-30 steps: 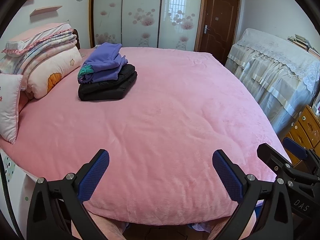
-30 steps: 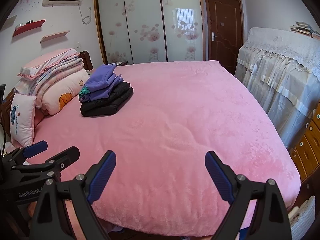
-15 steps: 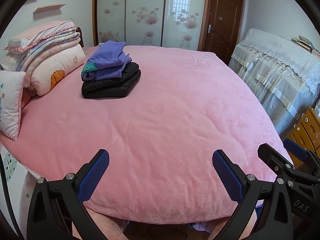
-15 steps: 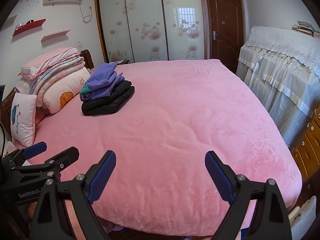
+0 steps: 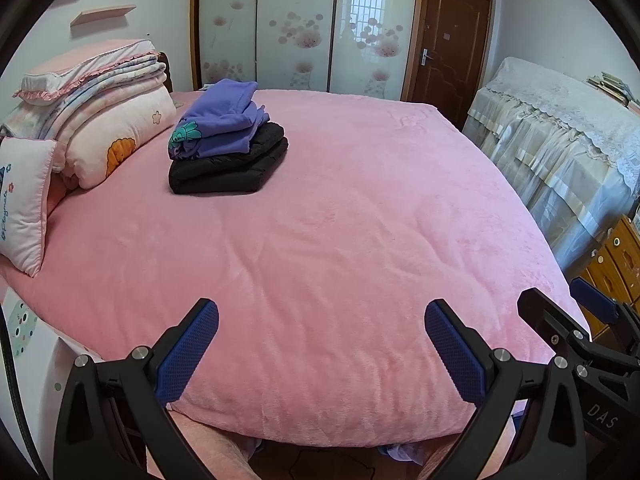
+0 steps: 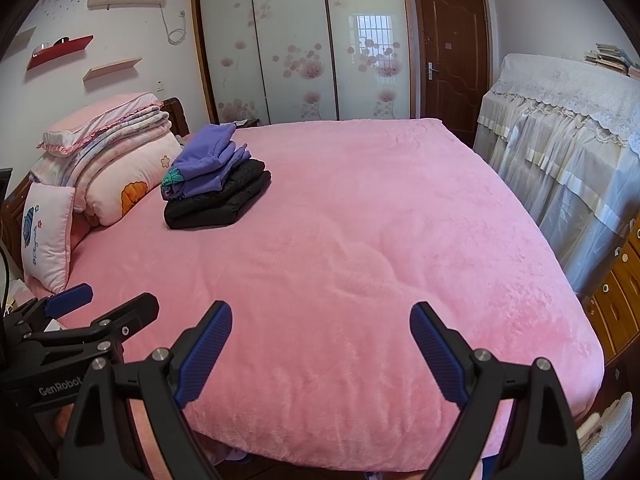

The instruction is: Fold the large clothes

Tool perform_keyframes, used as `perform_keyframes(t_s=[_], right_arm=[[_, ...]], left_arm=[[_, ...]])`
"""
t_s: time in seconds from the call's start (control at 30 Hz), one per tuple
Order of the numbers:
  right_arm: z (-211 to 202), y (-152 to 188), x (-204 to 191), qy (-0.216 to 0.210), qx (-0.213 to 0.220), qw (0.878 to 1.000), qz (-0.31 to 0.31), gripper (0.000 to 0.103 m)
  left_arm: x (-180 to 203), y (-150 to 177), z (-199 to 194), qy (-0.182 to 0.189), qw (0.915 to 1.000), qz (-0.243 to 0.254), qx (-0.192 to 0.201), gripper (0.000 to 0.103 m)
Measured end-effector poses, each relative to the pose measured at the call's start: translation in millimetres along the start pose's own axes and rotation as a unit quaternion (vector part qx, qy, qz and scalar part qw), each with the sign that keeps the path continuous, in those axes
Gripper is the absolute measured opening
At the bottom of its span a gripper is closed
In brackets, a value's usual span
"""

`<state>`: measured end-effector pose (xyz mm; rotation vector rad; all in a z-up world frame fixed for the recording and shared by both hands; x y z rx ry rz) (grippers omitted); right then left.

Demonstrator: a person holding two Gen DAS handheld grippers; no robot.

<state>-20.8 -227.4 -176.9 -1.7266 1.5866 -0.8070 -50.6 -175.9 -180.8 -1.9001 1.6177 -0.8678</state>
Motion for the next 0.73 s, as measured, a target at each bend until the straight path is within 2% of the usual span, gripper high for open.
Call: perform_keyframes(t_s=[0.73], right_arm=[[4.3, 5.0, -1.3, 0.000, -0.003, 1.000, -0.004, 0.091]], left_arm=[[-1.1, 1.7, 2.6, 0.000, 1.0000, -0.001, -0.004, 0.102]])
Point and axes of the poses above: each gripper's, at about its wrist camera, not at the fingertips, and z roughly the way its jaws point, x to its right, y to its underside, the point moved 7 cm from there along z, roughly the way its jaws point, and after that the axes turned 5 degrees about y, right-handed, at the moved point
